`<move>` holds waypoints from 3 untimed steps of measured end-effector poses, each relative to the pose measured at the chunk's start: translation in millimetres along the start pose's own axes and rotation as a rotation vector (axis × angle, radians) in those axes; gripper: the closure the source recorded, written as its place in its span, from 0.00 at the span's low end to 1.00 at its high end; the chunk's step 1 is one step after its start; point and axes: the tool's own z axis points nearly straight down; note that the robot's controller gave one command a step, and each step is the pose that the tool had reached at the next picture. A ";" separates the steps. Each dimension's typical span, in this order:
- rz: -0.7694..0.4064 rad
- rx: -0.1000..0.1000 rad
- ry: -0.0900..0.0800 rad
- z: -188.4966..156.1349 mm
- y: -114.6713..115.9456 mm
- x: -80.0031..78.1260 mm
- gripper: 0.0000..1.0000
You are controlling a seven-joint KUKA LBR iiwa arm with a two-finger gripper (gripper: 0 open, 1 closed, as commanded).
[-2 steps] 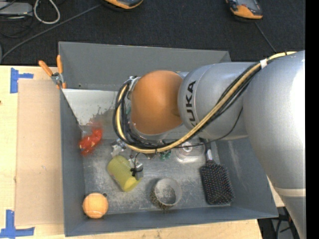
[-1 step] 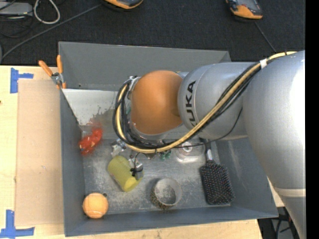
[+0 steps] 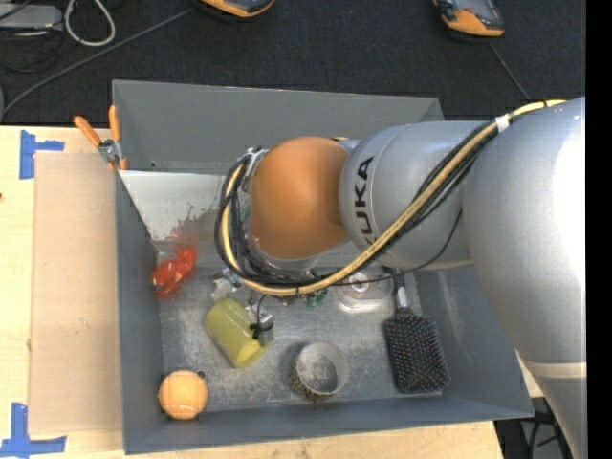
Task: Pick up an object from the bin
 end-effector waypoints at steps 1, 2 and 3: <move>-0.014 0.000 -0.008 10.7 -5.3 2.8 1.00; 0.000 -0.001 -0.008 -0.8 -2.3 3.4 1.00; 0.002 -0.002 -0.012 -36.6 -3.1 1.1 1.00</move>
Offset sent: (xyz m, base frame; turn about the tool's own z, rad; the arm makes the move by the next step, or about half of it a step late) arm -0.0021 -0.0036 0.0069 0.0071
